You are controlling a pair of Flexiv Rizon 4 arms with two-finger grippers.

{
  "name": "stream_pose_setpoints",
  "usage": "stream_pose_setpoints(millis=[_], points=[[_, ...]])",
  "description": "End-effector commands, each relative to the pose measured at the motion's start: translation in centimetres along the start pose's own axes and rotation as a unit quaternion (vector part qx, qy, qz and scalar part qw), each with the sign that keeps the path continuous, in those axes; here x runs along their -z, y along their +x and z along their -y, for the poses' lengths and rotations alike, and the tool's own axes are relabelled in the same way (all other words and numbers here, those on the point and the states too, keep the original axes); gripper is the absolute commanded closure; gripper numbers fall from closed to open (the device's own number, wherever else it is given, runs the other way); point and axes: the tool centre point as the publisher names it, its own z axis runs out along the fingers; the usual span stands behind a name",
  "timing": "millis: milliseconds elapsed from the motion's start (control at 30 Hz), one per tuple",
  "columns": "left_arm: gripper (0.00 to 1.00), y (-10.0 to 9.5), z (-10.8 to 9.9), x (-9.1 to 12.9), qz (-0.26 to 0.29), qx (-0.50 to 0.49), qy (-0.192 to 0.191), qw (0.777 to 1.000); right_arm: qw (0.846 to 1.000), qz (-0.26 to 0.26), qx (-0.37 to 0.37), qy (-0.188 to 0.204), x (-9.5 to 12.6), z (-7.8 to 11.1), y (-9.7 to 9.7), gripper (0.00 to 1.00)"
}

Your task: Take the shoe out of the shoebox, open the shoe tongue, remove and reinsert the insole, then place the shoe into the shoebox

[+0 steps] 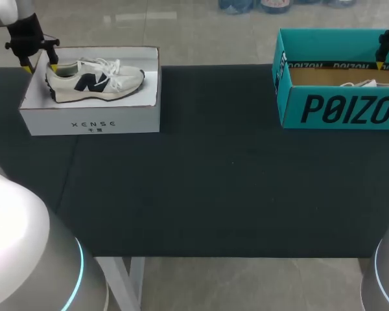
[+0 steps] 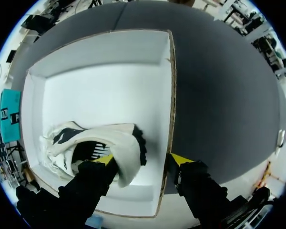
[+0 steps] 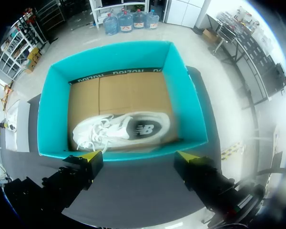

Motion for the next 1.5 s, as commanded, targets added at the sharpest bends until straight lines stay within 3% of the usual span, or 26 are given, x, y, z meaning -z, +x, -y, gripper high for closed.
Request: stream_pose_setpoints(millis=[33, 133, 200, 233, 567, 800, 1067, 1500], points=[[0.73, -0.4, -0.6, -0.7, -0.002, -0.003, 0.006, 1.000, 1.000, 0.000, -0.001, -0.001, 0.0, 0.1, 0.0, 0.00], [0.53, -0.4, -0.6, -0.8, -0.003, -0.005, 0.008, 1.000, 1.000, 0.000, -0.001, -0.001, 0.0, 0.1, 0.0, 0.00], [0.14, -0.4, -0.5, -0.8, -0.006, -0.003, 0.012, 1.000, 1.000, 0.000, -0.001, -0.001, 0.0, 0.1, 0.0, 0.00], [0.00, -0.3, -0.4, -0.7, -0.007, -0.002, 0.012, 1.000, 1.000, 0.000, -0.001, -0.001, 0.0, 0.1, 0.0, 0.00], [0.00, 0.3, -0.7, 1.2, -0.019, 0.000, -0.005, 1.000, 1.000, 0.000, -0.001, -0.001, 0.0, 0.1, 0.0, 0.00], [0.00, -0.9, -0.7, 2.0, -0.026, -0.013, -0.013, 0.999, 1.000, 0.000, -0.001, -0.001, 0.0, 0.1, 0.0, 0.00], [0.00, -2.8, -0.2, 1.4, -0.021, -0.025, -0.012, 0.999, 1.000, 0.000, -0.001, -0.001, 0.0, 0.1, 0.0, 0.00], [0.00, -3.3, -0.2, -0.2, -0.012, -0.014, -0.003, 1.000, 1.000, 0.000, -0.001, -0.001, 0.0, 0.1, 0.0, 0.00]])
